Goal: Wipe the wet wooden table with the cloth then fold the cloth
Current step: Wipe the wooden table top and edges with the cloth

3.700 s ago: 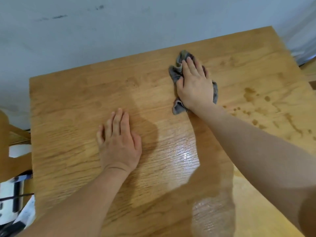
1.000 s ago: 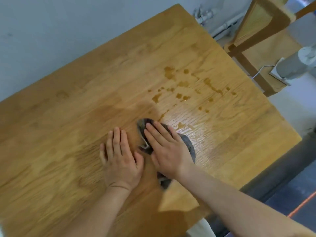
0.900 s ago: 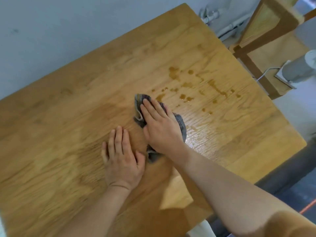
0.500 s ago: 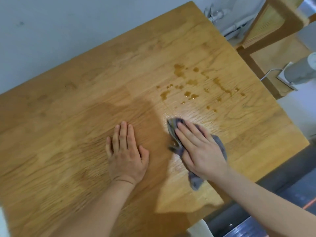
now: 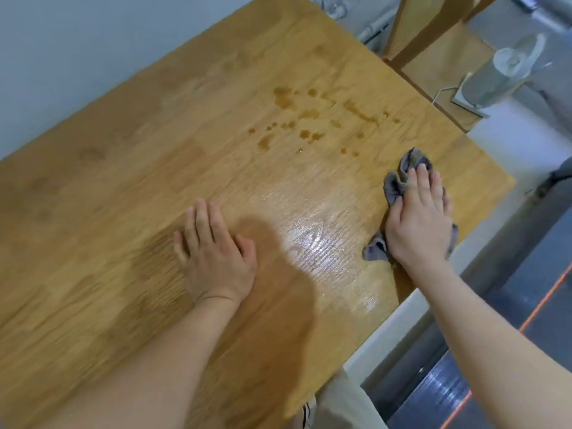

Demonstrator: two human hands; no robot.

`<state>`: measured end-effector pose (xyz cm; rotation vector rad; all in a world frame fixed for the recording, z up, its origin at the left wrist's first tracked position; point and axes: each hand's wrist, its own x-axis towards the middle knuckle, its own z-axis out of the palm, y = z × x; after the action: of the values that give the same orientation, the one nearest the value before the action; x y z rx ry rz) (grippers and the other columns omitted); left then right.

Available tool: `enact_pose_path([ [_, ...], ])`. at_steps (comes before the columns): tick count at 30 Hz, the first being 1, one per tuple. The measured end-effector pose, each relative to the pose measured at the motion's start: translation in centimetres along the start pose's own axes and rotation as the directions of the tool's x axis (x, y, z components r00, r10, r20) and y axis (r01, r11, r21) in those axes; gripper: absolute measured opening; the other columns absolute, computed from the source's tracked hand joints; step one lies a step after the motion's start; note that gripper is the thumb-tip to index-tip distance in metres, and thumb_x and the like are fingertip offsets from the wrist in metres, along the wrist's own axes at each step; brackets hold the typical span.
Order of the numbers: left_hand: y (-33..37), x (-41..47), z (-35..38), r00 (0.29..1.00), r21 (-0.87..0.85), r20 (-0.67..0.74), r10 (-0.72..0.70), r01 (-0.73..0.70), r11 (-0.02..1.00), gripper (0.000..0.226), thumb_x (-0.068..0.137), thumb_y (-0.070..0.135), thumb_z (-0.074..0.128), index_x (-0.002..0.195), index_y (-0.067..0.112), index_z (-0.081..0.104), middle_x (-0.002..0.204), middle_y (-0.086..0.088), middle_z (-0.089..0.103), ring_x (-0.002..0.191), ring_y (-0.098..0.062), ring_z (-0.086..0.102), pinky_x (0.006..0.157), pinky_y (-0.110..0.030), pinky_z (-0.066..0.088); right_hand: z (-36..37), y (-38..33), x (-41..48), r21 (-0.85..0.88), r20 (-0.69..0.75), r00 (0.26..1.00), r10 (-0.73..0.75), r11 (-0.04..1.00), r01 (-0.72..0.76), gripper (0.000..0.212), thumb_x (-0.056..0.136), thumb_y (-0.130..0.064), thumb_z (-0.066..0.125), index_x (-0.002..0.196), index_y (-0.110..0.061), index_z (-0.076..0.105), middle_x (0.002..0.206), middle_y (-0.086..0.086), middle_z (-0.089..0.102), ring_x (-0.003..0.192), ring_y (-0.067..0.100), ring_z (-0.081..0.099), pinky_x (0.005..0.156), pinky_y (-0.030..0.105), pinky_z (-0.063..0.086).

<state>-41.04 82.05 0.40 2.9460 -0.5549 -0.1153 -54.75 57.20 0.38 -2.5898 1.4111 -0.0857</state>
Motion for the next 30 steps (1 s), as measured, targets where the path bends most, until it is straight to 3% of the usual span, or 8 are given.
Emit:
enact_pose_path([
  [2, 0.0, 0.1, 0.1, 1.0, 0.002, 0.018, -0.012, 0.012, 1.0, 0.07, 0.084, 0.036, 0.033, 0.147, 0.008, 0.027, 0.157, -0.009, 0.023, 0.145, -0.025, 0.013, 0.116, -0.05, 0.011, 0.5, -3.0, -1.3, 0.021, -0.037, 0.998, 0.044, 0.999, -0.043, 0.059, 0.098, -0.032, 0.025, 0.152, -0.009, 0.024, 0.161, 0.007, 0.02, 0.15, 0.025, 0.012, 0.12, 0.048, 0.013],
  [5, 0.1, 0.0, 0.1, 1.0, 0.007, 0.008, -0.009, 0.009, 1.0, 0.07, 0.083, 0.035, 0.033, 0.147, 0.008, 0.026, 0.157, -0.009, 0.023, 0.145, -0.025, 0.014, 0.116, -0.051, 0.012, 2.6, -8.7, -6.9, 0.045, -0.021, 0.964, -0.266, 0.963, 0.267, 0.057, 0.098, -0.034, 0.032, 0.149, -0.009, 0.035, 0.158, 0.007, 0.029, 0.148, 0.023, 0.019, 0.119, 0.048, 0.016],
  [10, 0.2, -0.3, 0.0, 1.0, -0.012, -0.007, -0.013, 0.013, 1.0, 0.066, 0.085, 0.028, 0.041, 0.147, 0.007, 0.028, 0.156, -0.01, 0.025, 0.144, -0.025, 0.017, 0.115, -0.052, 0.012, 1.7, -5.3, -8.7, 0.057, 0.079, 0.733, -0.676, 0.737, 0.673, 0.051, 0.099, -0.03, 0.034, 0.147, -0.012, 0.041, 0.155, 0.002, 0.035, 0.147, 0.019, 0.024, 0.117, 0.045, 0.021],
  [14, 0.1, -0.1, 0.0, 1.0, -0.016, 0.013, -0.009, 0.009, 1.0, 0.066, 0.087, 0.03, 0.04, 0.147, 0.006, 0.027, 0.157, -0.011, 0.023, 0.145, -0.025, 0.014, 0.116, -0.052, 0.011, -0.1, 1.9, -2.9, -0.008, 0.011, 0.969, -0.247, 0.969, 0.247, 0.056, 0.097, -0.031, 0.027, 0.149, -0.009, 0.035, 0.157, 0.008, 0.031, 0.148, 0.024, 0.021, 0.118, 0.048, 0.02],
  [17, 0.1, 0.1, -0.1, 1.0, -0.013, 0.004, -0.014, 0.015, 1.0, 0.068, 0.085, 0.034, 0.034, 0.147, 0.006, 0.028, 0.156, -0.011, 0.024, 0.145, -0.026, 0.015, 0.115, -0.052, 0.012, 0.4, -1.7, -2.7, 0.015, -0.038, 0.999, -0.004, 1.0, 0.004, 0.059, 0.097, -0.03, 0.023, 0.151, -0.007, 0.027, 0.16, 0.009, 0.022, 0.149, 0.026, 0.014, 0.12, 0.046, 0.013],
  [20, 0.4, -0.1, -0.3, 1.0, -0.012, 0.017, -0.014, 0.014, 1.0, 0.069, 0.084, 0.036, 0.031, 0.147, 0.006, 0.028, 0.156, -0.01, 0.024, 0.145, -0.026, 0.015, 0.115, -0.051, 0.012, 1.6, -6.0, -7.6, 0.005, 0.002, 0.946, -0.323, 0.946, 0.323, 0.057, 0.098, -0.032, 0.028, 0.15, -0.009, 0.033, 0.159, 0.007, 0.027, 0.149, 0.024, 0.018, 0.119, 0.048, 0.019],
  [25, 0.3, 0.0, -0.5, 0.999, 0.006, 0.04, -0.014, 0.014, 1.0, 0.068, 0.084, 0.035, 0.032, 0.147, 0.007, 0.027, 0.156, -0.009, 0.024, 0.145, -0.026, 0.015, 0.115, -0.052, 0.014, 1.1, -4.9, -7.9, 0.102, 0.138, 0.658, -0.74, 0.672, 0.734, 0.051, 0.099, -0.032, 0.035, 0.147, -0.016, 0.041, 0.156, -0.001, 0.033, 0.148, 0.017, 0.022, 0.118, 0.044, 0.022],
  [30, 0.2, 0.0, -0.3, 0.999, 0.031, 0.037, -0.013, 0.012, 0.999, 0.07, 0.084, 0.037, 0.029, 0.147, 0.007, 0.028, 0.156, -0.012, 0.025, 0.145, -0.028, 0.016, 0.116, -0.051, 0.012, -0.5, -2.2, 3.7, 0.045, 0.061, 0.902, -0.427, 0.904, 0.425, 0.058, 0.093, -0.029, 0.033, 0.146, -0.009, 0.041, 0.154, 0.009, 0.038, 0.146, 0.025, 0.026, 0.118, 0.047, 0.021],
])
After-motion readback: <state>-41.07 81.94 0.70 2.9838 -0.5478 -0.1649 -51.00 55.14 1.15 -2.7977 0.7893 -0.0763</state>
